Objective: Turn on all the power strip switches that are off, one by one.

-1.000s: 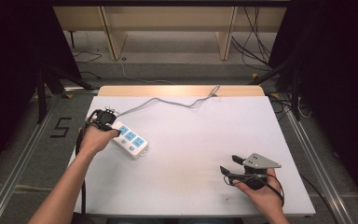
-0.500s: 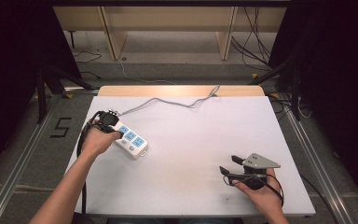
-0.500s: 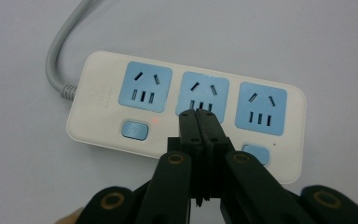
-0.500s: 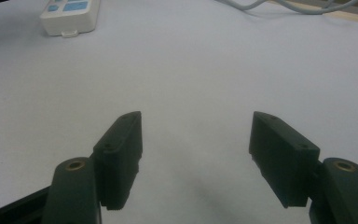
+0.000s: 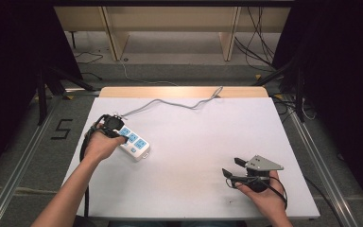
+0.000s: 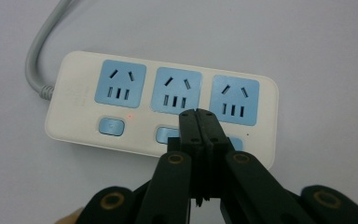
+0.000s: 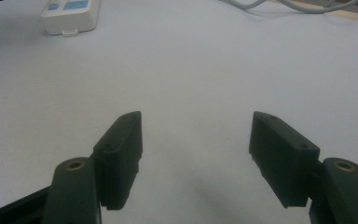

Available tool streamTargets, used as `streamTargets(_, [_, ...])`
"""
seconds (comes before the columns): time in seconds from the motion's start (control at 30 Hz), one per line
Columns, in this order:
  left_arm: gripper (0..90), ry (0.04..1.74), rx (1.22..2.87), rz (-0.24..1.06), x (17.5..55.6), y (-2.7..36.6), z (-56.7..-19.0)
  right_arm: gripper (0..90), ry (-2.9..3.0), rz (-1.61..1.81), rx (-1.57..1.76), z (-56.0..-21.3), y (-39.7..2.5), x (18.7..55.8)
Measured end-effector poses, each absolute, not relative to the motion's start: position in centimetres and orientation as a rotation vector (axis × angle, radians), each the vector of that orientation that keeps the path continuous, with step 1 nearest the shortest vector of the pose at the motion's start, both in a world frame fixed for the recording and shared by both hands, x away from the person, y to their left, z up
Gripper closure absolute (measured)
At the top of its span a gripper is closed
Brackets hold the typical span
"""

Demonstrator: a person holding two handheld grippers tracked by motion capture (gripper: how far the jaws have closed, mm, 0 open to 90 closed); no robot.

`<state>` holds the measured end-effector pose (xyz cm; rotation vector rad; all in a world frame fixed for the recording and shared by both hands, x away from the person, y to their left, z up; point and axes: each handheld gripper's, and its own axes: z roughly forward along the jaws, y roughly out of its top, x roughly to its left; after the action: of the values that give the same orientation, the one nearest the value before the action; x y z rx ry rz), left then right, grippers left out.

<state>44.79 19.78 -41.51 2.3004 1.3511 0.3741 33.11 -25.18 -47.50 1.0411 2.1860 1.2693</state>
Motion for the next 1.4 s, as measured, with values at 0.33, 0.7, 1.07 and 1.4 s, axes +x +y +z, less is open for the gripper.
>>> streamTargets(0.33, [90.0, 1.321, 2.332, 0.355, 44.5, 18.8, -41.6, 35.7, 2.185, 1.269, 1.040, -47.5, -25.2, 33.1])
streamTargets(0.7, [90.0, 1.296, 2.357, 0.342, 44.2, 18.0, -41.7, 35.7, 2.186, 1.270, 1.039, -47.5, -25.2, 33.1])
streamTargets(1.07, [90.0, 1.275, 2.383, 0.325, 44.0, 17.2, -42.0, 35.7, 2.188, 1.270, 1.041, -47.5, -25.2, 33.1])
streamTargets(1.4, [90.0, 1.279, 2.404, 0.315, 44.1, 17.1, -42.5, 35.7, 2.183, 1.270, 1.042, -47.5, -25.2, 33.1])
